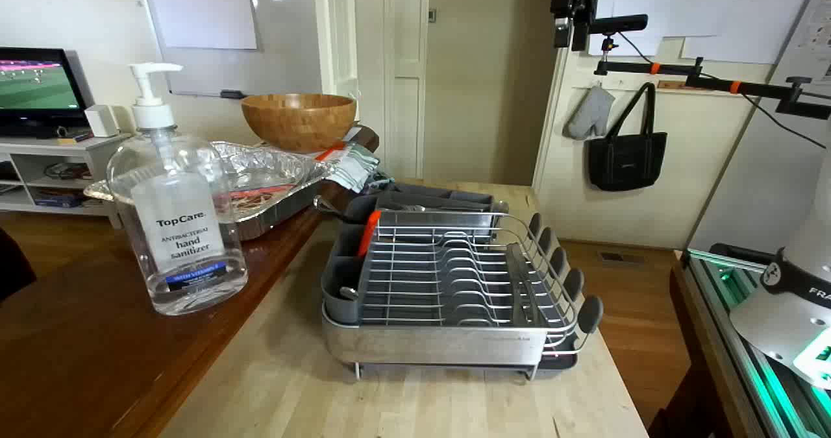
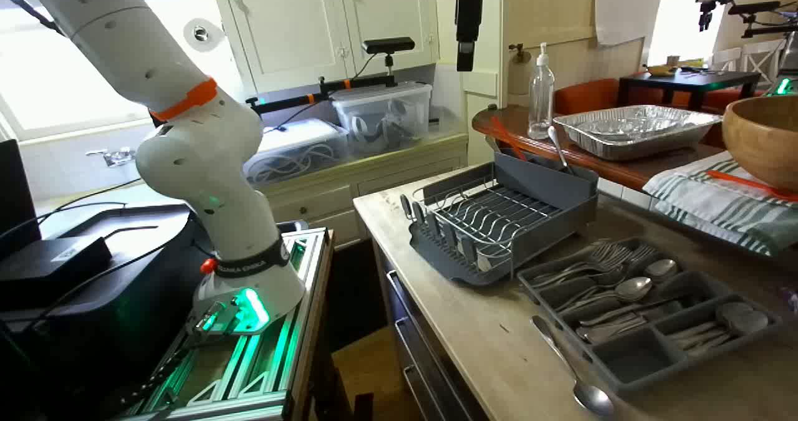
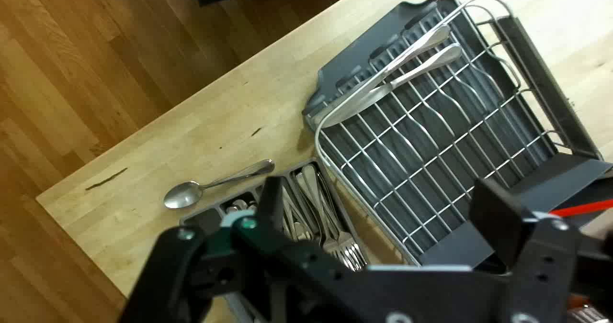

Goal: Put the spoon and knife on the cutlery holder

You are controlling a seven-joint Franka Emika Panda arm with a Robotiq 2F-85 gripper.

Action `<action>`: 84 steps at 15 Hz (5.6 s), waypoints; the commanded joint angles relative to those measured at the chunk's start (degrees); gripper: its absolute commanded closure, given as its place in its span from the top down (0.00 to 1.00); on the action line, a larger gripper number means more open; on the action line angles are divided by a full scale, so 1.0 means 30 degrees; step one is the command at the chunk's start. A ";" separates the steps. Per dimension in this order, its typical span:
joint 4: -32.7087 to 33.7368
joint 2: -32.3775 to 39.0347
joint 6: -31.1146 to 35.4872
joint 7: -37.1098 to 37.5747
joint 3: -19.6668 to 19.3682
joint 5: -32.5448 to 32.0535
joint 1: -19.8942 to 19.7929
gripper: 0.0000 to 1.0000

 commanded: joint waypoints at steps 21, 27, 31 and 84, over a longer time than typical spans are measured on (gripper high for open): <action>-0.6598 0.1251 0.9981 0.9579 -0.0881 -0.0641 -0.4345 1.00; -0.7031 0.2613 0.9510 0.9916 -0.1644 -0.0535 -0.4573 1.00; -0.7760 0.2153 1.1034 1.0549 -0.1620 -0.0485 -0.4601 1.00; -0.7128 1.4675 2.7928 1.0258 -0.0013 0.6993 -0.5324 1.00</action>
